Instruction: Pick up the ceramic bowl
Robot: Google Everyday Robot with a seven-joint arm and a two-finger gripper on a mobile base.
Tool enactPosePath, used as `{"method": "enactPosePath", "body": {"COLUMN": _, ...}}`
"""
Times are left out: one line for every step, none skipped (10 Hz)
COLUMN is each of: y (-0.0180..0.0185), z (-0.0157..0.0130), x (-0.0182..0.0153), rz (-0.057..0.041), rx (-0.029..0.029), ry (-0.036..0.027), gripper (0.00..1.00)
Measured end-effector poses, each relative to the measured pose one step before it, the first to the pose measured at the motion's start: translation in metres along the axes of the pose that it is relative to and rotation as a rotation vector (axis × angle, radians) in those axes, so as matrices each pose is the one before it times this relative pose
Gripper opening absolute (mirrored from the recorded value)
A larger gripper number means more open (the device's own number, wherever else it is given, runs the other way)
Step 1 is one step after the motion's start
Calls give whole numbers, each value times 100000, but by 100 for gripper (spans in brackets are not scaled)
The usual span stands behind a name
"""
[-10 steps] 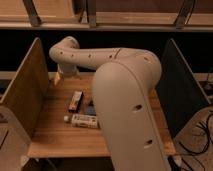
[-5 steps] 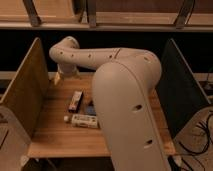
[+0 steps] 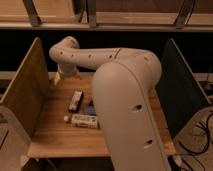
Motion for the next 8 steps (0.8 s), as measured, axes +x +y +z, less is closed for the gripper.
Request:
{"method": "enactPosePath", "body": {"y": -3, "z": 0, "x": 2, "rz": 7, "rx": 0, "ry": 3, "gripper": 80}}
{"method": "enactPosePath", "body": {"y": -1, "z": 3, "x": 2, "rz": -2, "rx": 5, "ry": 6, "gripper": 80}}
{"method": "enactPosePath", "body": {"y": 1, "z": -5, "x": -2, "rz": -3, "rx": -2, "ry": -7, "gripper": 80}}
{"method": "enactPosePath", "body": {"y": 3, "z": 3, "x": 1, "rz": -18, "rx": 9, "ry": 1, "gripper": 80}}
{"method": "enactPosePath", "body": {"y": -10, "z": 3, "x": 61, "rz": 2, "rx": 166, "ry": 72, "gripper": 80}}
{"method": "enactPosePath", "body": {"y": -146, "z": -5, "x": 409, "rz": 545, "rx": 882, "ry": 559, "gripper": 80}}
{"method": "enactPosePath", "body": {"y": -636, "z": 62, "x": 1180, "rz": 2025, "rx": 2349, "ry": 1647, "gripper": 80}}
{"method": "enactPosePath", "body": {"y": -1095, "z": 16, "x": 1734, "rz": 3571, "rx": 2986, "ry": 2213, "gripper": 80}}
